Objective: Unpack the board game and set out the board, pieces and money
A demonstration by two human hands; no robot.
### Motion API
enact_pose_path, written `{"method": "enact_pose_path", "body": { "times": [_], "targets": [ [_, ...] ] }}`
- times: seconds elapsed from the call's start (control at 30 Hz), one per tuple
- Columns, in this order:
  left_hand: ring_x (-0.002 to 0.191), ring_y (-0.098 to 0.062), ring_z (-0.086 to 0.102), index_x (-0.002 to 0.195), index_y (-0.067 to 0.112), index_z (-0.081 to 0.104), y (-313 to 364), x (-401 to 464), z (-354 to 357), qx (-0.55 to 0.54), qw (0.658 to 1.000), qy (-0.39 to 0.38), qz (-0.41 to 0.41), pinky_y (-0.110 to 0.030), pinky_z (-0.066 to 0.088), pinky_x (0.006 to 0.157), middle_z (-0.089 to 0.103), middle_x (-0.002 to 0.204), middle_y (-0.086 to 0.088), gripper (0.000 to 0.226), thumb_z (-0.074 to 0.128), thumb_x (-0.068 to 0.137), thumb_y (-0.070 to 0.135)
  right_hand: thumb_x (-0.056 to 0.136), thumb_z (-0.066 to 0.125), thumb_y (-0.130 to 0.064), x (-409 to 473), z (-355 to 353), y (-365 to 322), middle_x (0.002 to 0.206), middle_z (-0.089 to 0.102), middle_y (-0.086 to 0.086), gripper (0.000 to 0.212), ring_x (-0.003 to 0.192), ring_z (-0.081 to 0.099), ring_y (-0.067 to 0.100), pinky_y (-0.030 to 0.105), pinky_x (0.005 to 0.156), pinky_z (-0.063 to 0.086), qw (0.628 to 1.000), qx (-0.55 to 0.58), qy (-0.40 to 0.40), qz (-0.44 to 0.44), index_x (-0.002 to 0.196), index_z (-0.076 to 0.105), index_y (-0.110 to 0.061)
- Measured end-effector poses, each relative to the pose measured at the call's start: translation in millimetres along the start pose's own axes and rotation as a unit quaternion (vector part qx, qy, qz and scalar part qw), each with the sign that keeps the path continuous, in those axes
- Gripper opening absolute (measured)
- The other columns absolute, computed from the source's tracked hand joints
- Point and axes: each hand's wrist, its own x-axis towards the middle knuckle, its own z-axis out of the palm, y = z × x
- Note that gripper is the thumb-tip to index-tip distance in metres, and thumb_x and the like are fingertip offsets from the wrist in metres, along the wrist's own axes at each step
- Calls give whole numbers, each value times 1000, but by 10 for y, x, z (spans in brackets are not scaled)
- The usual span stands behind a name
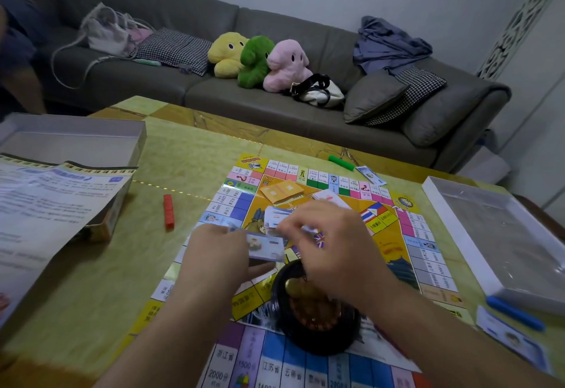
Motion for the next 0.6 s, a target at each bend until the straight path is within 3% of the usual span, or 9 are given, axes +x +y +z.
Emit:
{"method": "enact_pose_path", "body": {
  "times": [0.1, 0.17, 0.27, 0.43, 0.6],
  "targets": [
    [76, -47, 75, 79, 2, 53, 22, 24, -70, -1, 1000, 28, -11, -58, 63, 77, 70, 95, -33, 23, 54, 103, 0, 100, 63, -21, 174, 26, 236, 118, 71, -6, 24, 111, 60, 13, 40, 97, 54, 988, -110, -50, 99, 121, 76, -21],
    [69, -49, 75, 89, -3, 56, 27, -6, -93, -8, 1000, 13, -16, -56, 63, 75, 69, 94, -35, 17, 52, 105, 2, 101, 64, -33, 265, 101, 322, 128, 65, -5, 31, 118, 56, 17, 39, 98, 53, 967, -180, -132, 123, 130, 70, -24],
    [65, -45, 75, 115, -8, 57, 21, -37, -87, -12, 1000, -5, -14, -51, 65, 59, 71, 88, -33, 16, 50, 105, 2, 101, 63, -34, 319, 206, 372, 123, 66, -2, 26, 113, 58, 21, 39, 89, 54, 942, -247, -193, 122, 122, 73, -24],
    [65, -42, 76, 123, -8, 53, 21, -31, -69, -5, 1000, -19, -11, -49, 63, 53, 72, 87, -32, 22, 47, 105, 1, 99, 60, -21, 331, 287, 415, 106, 70, -2, 21, 95, 63, 20, 41, 77, 60, 933, -288, -175, 128, 108, 78, -24],
    [62, -39, 76, 121, -7, 55, 13, -12, -71, 1, 1000, -14, -12, -40, 62, 46, 72, 89, -29, 20, 50, 104, 2, 100, 58, -31, 294, 282, 427, 97, 72, -4, 24, 89, 64, 19, 39, 75, 60, 943, -270, -143, 132, 103, 81, -24]
  ]
}}
